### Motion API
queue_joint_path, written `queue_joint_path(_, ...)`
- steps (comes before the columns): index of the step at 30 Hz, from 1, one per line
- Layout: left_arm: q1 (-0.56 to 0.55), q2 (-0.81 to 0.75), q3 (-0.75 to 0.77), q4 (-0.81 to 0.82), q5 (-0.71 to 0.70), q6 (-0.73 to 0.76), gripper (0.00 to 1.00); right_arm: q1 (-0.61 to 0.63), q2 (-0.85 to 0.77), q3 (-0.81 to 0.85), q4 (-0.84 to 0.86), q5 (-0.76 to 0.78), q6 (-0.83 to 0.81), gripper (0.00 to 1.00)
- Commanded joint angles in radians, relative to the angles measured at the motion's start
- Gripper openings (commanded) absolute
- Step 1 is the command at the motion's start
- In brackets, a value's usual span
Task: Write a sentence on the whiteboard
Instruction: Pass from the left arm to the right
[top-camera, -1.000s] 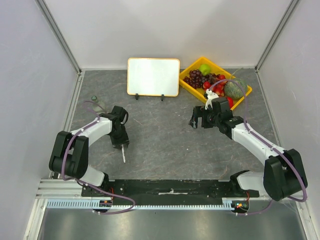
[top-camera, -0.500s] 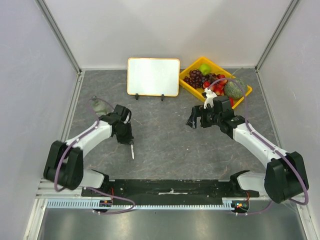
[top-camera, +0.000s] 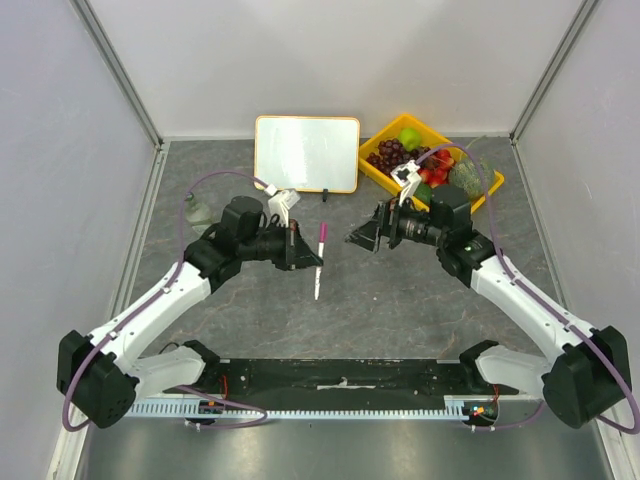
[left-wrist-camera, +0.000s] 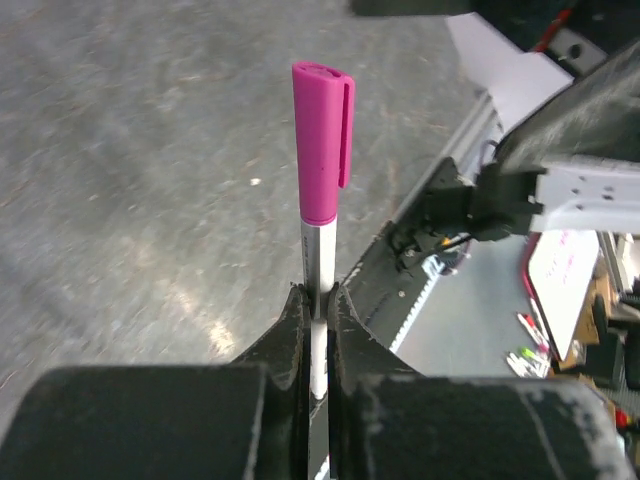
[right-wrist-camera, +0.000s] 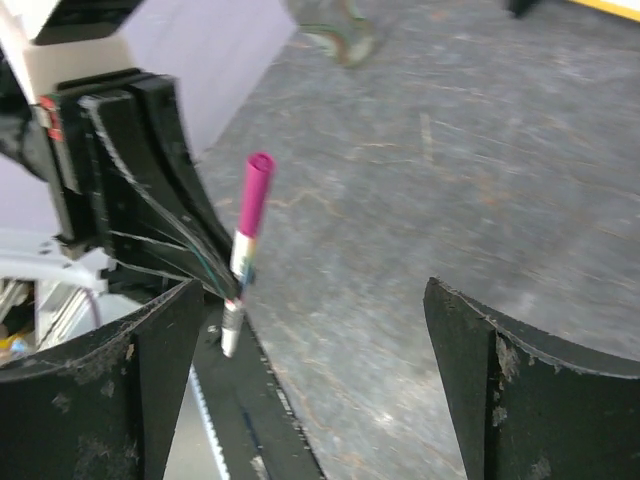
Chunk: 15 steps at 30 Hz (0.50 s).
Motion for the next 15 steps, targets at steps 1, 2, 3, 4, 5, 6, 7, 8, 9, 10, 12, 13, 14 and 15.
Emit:
queue_joint_path(1,-0.069,0.031,0.071,0.114,0.134,0.006,0.02,0.079,-0.001,0.048,0.139,-0.074,0.111,0.96)
queue_joint_path(2,-0.085,0.034,0.078,0.121,0.131,0.006,0.02,0.092,0.007,0.045,0.151,-0.074,0.119,0.94)
queue_joint_path(3,-0.102,0.036,0.082,0.132,0.129,0.006,0.02,0.102,0.015,0.041,0.166,-0.077,0.130,0.92)
queue_joint_path(4,-0.111,0.036,0.084,0.141,0.129,0.005,0.02,0.107,0.022,0.038,0.174,-0.075,0.137,0.89)
queue_joint_path(5,-0.120,0.034,0.085,0.146,0.129,0.002,0.02,0.115,0.027,0.033,0.188,-0.080,0.148,0.86)
queue_joint_path(6,-0.129,0.032,0.084,0.155,0.128,0.002,0.02,0.121,0.030,0.027,0.202,-0.083,0.156,0.82)
queue_joint_path(7,-0.134,0.028,0.082,0.157,0.128,0.003,0.02,0.124,0.033,0.025,0.206,-0.086,0.160,0.80)
queue_joint_path(8,-0.137,0.029,0.081,0.158,0.128,0.002,0.02,0.129,0.036,0.022,0.213,-0.090,0.164,0.76)
queue_joint_path(9,-0.140,0.026,0.079,0.158,0.128,0.002,0.02,0.135,0.039,0.022,0.216,-0.094,0.164,0.73)
queue_joint_path(10,-0.143,0.026,0.079,0.158,0.128,0.000,0.02,0.139,0.045,0.022,0.216,-0.098,0.164,0.68)
queue_joint_path(12,-0.146,0.025,0.078,0.158,0.126,0.002,0.02,0.146,0.058,0.019,0.213,-0.097,0.164,0.46)
queue_joint_path(13,-0.148,0.020,0.076,0.161,0.128,0.002,0.02,0.146,0.061,0.010,0.220,-0.098,0.174,0.32)
queue_joint_path(14,-0.148,0.016,0.073,0.163,0.125,0.002,0.02,0.146,0.062,0.002,0.231,-0.097,0.183,0.17)
queue_joint_path(15,-0.149,0.013,0.073,0.163,0.123,0.003,0.02,0.146,0.059,-0.005,0.239,-0.092,0.193,0.06)
